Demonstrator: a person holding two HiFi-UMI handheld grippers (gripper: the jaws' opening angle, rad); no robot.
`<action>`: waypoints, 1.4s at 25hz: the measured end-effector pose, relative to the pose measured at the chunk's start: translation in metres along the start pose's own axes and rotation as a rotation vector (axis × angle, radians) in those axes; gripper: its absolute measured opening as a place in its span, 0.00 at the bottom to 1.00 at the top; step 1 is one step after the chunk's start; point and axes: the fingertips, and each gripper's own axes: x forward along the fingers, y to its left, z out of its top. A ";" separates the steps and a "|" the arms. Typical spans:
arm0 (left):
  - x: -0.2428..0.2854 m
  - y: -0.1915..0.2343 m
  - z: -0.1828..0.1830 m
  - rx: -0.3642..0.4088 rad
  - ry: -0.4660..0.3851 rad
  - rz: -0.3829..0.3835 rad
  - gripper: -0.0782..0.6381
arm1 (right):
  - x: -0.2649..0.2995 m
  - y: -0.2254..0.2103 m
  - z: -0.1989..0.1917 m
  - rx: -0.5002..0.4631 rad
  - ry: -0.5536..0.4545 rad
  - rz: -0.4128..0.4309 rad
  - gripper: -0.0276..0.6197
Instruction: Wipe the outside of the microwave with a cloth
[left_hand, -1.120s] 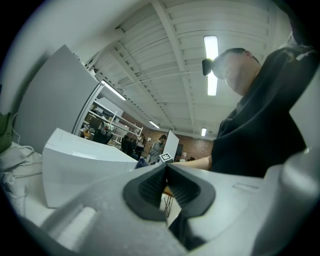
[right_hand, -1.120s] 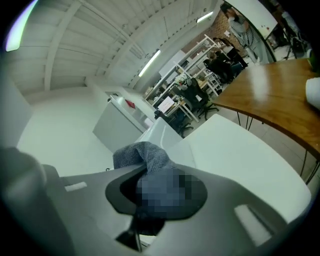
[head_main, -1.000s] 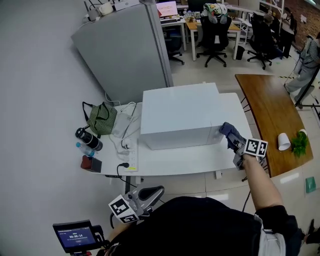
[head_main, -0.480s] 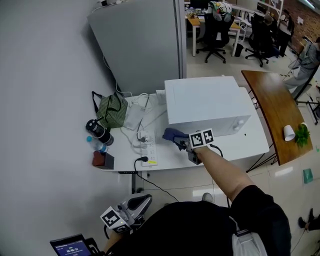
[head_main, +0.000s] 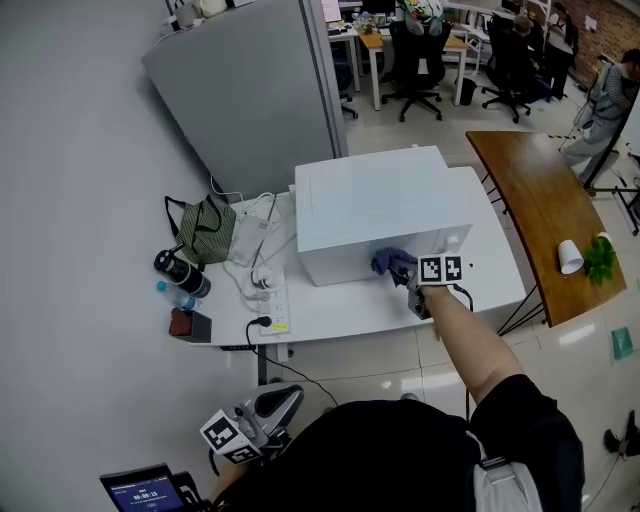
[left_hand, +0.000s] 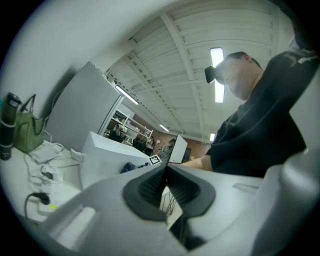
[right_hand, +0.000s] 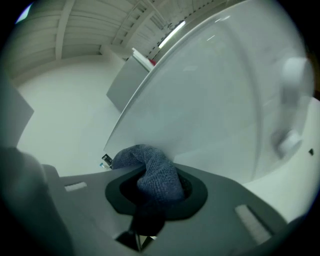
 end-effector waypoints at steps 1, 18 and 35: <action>0.018 -0.010 -0.003 -0.007 0.002 -0.015 0.11 | -0.020 -0.018 0.007 0.013 -0.024 -0.014 0.15; 0.033 -0.033 -0.018 -0.026 0.014 0.004 0.11 | 0.007 0.036 -0.034 -0.181 0.080 0.039 0.15; -0.073 0.019 -0.008 -0.049 -0.008 0.102 0.11 | 0.098 0.043 -0.059 -0.432 0.209 -0.206 0.15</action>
